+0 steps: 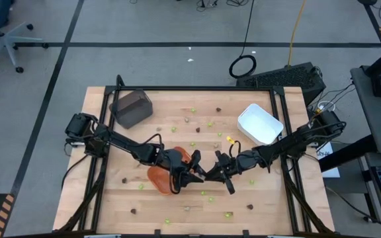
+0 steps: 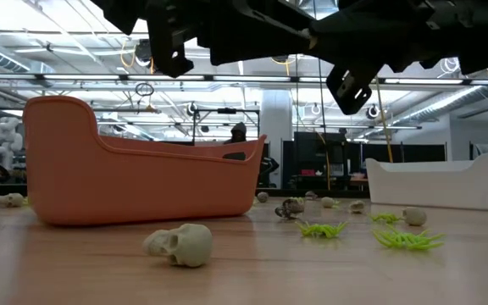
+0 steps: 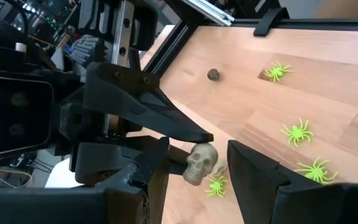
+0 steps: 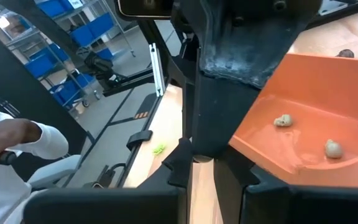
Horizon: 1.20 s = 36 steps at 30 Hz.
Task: Sort Halloween decoration
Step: Put the small white skull toy into the orange bin
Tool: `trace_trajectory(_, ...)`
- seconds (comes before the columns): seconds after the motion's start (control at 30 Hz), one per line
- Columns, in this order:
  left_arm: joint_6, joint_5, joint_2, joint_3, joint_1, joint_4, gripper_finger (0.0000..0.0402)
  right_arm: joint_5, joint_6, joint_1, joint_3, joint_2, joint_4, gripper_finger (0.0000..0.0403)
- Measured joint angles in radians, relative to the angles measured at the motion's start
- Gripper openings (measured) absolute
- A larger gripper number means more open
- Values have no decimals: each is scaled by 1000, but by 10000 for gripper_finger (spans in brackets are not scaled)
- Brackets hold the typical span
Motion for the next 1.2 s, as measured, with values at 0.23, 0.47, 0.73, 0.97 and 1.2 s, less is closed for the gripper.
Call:
trace_trajectory(0.23,9,-9,0,0,-5,6,128,-2,-5,0,1,0,2,29)
trace_trajectory(0.47,60,-16,0,0,-10,0,49,-3,-7,0,1,0,1,29)
trace_trajectory(0.73,57,-21,0,0,-10,-2,24,-4,-17,-1,1,0,0,29)
trace_trajectory(0.97,6,-46,0,0,-8,-35,22,5,-19,-24,3,-1,-49,71)
trace_trajectory(1.2,-86,-94,-2,0,-27,-89,21,14,-43,-39,4,-2,-62,174)
